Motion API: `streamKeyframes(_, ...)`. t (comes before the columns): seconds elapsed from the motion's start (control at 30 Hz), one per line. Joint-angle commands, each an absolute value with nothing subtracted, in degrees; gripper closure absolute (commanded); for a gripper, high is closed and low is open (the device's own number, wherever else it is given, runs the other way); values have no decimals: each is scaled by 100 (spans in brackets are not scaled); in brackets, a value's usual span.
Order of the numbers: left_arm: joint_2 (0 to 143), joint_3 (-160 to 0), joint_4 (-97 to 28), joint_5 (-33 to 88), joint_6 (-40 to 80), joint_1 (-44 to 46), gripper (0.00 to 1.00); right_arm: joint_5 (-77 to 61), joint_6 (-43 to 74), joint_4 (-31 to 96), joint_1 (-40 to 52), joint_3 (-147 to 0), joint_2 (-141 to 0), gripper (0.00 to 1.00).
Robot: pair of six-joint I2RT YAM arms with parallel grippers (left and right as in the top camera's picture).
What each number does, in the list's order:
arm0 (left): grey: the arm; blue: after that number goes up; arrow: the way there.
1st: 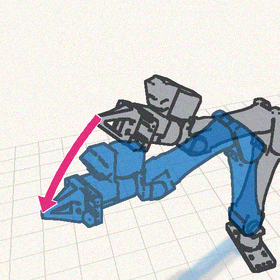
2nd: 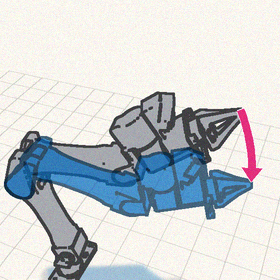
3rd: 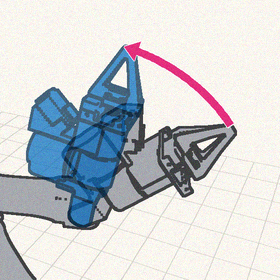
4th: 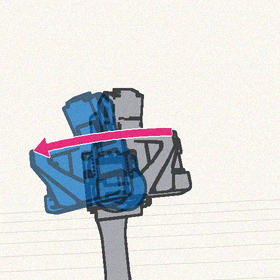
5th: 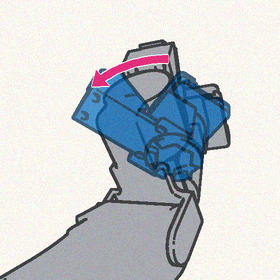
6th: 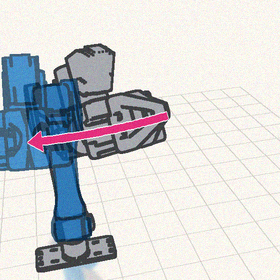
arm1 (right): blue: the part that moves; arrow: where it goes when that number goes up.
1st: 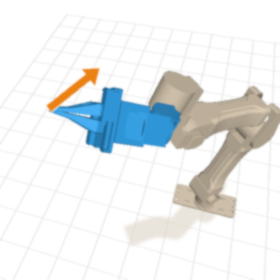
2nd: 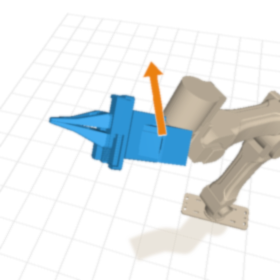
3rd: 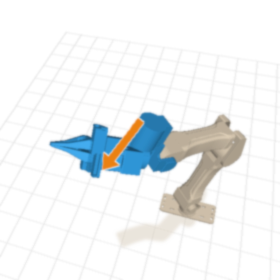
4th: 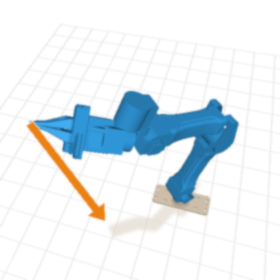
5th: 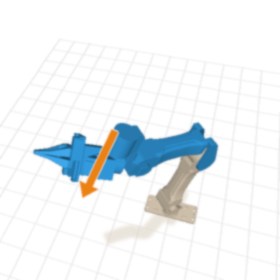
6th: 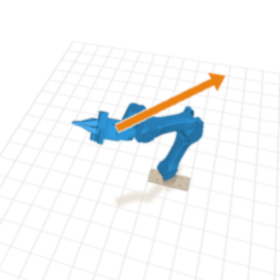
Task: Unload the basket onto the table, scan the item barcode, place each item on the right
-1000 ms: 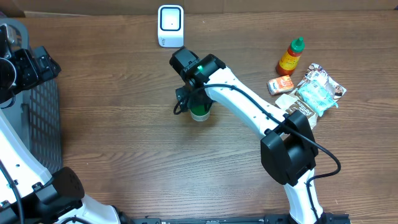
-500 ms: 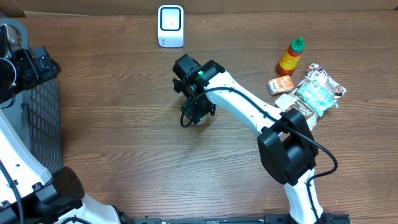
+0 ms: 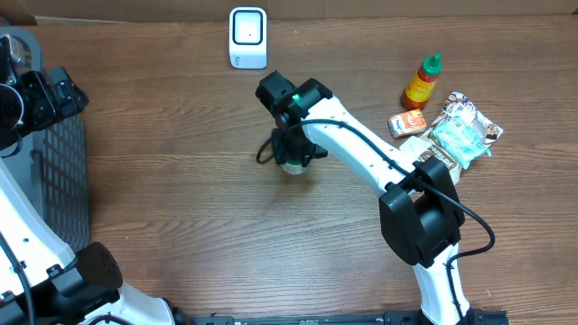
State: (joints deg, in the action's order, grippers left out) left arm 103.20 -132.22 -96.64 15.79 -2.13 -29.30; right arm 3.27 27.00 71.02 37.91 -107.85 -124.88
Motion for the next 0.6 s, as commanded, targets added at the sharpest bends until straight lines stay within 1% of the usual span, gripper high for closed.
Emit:
streamKeyframes(0.0,10350,-13198,-9664,1590,-322,-2923,1,397,4353,6982,3859,-10995,-12352,0)
streamKeyframes(0.17,10350,-13198,-9664,1590,-322,-2923,1,403,4316,6952,3883,-10995,-12352,0)
streamKeyframes(0.23,10350,-13198,-9664,1590,-322,-2923,0,421,4012,6879,3861,-11010,-12346,0)
streamKeyframes(0.3,10350,-13198,-9664,1590,-322,-2923,1,445,3076,6794,3844,-11091,-12342,0)
streamKeyframes(0.33,10350,-13198,-9664,1590,-322,-2923,1,580,2034,6799,3839,-11205,-12342,0)
streamKeyframes(0.4,10350,-13198,-9664,1590,-322,-2923,0,777,781,6810,3839,-11297,-12342,0)
streamKeyframes(0.5,10350,-13198,-9664,1590,-322,-2923,1,814,-919,6845,3839,-11327,-12342,0)
streamKeyframes(0.57,10350,-13198,-9664,1590,-322,-2923,0,810,-1752,6899,3839,-11325,-12342,0)
